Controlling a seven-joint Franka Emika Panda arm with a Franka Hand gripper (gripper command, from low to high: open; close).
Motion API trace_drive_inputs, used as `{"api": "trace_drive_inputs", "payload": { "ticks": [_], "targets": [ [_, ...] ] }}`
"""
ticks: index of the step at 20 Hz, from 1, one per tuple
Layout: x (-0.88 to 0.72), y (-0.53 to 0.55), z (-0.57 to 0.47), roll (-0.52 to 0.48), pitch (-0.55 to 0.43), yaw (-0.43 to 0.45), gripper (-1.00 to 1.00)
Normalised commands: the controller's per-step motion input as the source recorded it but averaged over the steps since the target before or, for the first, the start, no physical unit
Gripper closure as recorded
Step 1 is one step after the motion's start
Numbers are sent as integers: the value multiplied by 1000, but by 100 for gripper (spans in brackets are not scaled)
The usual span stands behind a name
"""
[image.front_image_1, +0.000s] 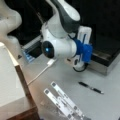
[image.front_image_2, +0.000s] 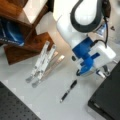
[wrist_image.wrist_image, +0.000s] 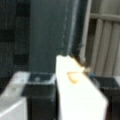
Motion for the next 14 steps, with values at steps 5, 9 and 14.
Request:
{"api": "trace_drive_inputs", "payload": {
  "ticks": [5, 9, 14],
  "targets": [
    [94, 279, 438, -34, 131, 229, 100],
    [85, 287, 403, -88, 108, 190, 100],
    [55, 331, 391, -146, 96, 154, 100]
  ]
}}
